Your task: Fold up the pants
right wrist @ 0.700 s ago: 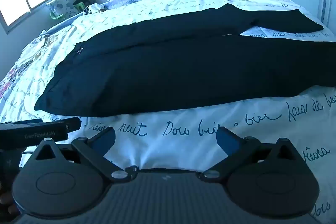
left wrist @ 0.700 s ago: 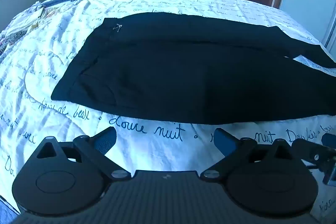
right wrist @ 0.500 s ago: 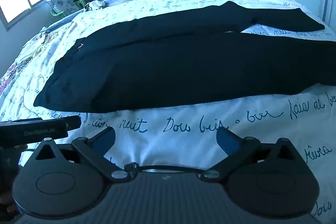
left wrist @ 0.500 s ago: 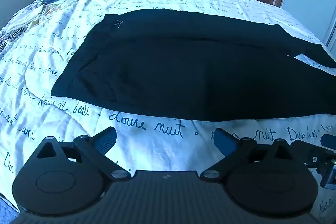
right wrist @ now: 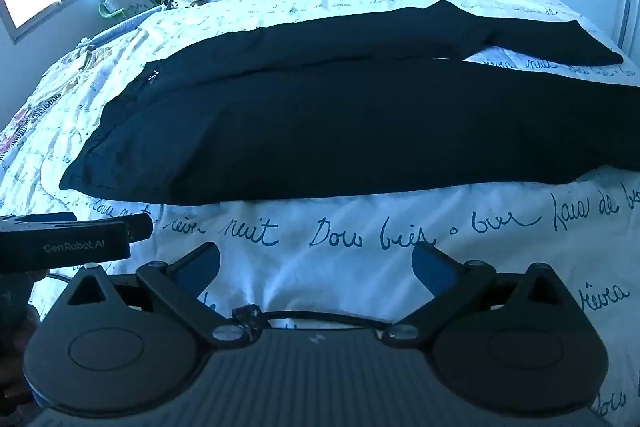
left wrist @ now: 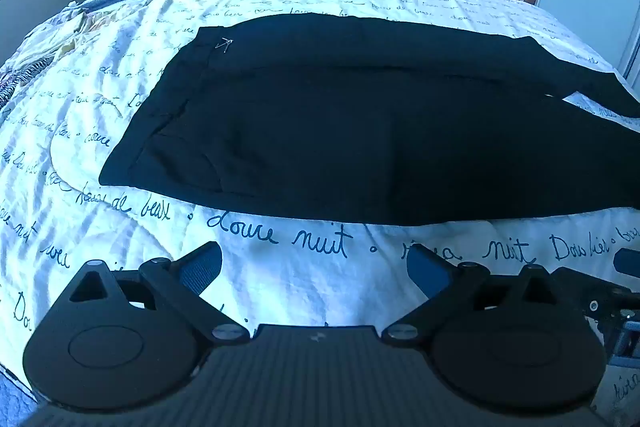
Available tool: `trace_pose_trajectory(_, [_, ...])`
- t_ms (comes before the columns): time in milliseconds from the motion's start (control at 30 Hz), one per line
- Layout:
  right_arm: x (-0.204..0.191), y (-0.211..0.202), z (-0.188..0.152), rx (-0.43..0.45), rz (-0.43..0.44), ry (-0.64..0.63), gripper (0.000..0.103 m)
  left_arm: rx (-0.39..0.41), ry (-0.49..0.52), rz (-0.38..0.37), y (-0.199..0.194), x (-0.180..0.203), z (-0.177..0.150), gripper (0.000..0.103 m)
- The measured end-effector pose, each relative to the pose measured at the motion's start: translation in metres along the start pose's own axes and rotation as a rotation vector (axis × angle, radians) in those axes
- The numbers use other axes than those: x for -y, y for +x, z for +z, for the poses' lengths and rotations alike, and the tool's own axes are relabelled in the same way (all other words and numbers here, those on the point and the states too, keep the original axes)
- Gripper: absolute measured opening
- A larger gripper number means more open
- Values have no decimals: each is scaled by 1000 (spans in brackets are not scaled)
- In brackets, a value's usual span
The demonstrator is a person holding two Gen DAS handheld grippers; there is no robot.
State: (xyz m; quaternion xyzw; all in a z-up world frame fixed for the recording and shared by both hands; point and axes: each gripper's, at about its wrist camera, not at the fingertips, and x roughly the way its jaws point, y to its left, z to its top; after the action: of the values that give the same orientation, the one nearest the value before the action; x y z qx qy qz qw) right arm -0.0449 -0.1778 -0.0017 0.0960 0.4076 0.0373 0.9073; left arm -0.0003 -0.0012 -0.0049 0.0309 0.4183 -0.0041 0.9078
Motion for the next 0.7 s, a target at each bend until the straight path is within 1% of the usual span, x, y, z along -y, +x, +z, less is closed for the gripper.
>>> trace_pose_trajectory(167, [4, -1, 1, 7, 6, 33, 103, -6, 20, 18, 1, 3, 0, 99])
trace_pose_trajectory(467, [4, 1, 1, -5, 11, 24, 103, -7, 22, 10, 1, 4, -1, 99])
trace_pose_trajectory(700, [5, 0, 0, -3, 11, 30, 103, 8, 11, -9, -2, 4, 0, 99])
